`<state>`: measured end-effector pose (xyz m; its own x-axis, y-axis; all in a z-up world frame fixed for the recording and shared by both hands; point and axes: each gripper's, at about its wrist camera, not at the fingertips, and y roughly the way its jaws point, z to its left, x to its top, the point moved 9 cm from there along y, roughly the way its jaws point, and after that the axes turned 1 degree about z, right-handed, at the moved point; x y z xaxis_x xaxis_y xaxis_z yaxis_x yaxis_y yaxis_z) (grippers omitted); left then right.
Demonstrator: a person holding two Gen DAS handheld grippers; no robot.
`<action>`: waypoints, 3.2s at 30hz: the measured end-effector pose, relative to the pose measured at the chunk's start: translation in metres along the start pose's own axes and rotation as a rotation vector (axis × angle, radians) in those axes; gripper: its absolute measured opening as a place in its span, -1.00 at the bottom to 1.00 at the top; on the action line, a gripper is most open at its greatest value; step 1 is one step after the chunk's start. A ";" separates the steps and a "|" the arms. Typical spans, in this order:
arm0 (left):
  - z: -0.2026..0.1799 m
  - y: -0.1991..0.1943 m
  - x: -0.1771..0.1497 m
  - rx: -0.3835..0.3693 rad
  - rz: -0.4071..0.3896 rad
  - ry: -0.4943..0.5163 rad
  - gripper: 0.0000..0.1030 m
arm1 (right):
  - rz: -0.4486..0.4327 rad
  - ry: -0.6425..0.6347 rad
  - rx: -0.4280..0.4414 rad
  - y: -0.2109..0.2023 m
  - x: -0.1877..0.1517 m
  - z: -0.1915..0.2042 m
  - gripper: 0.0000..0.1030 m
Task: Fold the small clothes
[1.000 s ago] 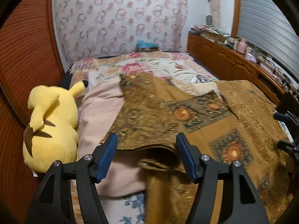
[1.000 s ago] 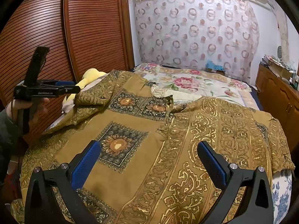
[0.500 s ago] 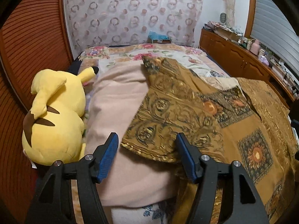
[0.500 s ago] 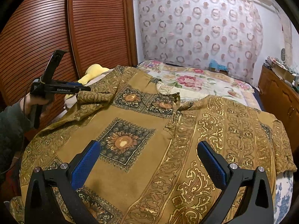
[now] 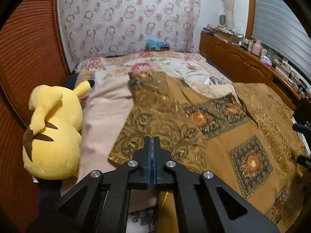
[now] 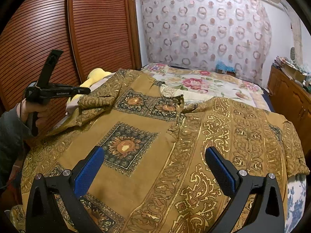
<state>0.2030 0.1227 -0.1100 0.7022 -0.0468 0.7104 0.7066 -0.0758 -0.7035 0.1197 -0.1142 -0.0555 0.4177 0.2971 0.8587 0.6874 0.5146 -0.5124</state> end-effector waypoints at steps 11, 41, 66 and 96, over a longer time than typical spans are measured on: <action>0.034 0.037 -0.030 0.066 0.146 -0.035 -0.15 | 0.004 -0.012 0.012 0.002 0.004 -0.001 1.00; -0.080 -0.018 0.059 -0.120 -0.058 0.059 -0.83 | 0.020 -0.006 0.032 0.039 0.041 -0.051 1.00; -0.074 0.031 0.015 -0.111 0.051 0.033 0.32 | 0.027 0.024 -0.054 0.040 0.038 -0.091 1.00; -0.140 0.091 0.005 -0.119 0.125 0.159 0.37 | 0.227 0.332 -0.345 -0.013 -0.049 -0.305 0.24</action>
<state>0.2584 -0.0234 -0.1679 0.7544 -0.2184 0.6190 0.5934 -0.1762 -0.7854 0.2711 -0.3811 -0.0940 0.7063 0.0707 0.7043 0.6896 0.1557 -0.7072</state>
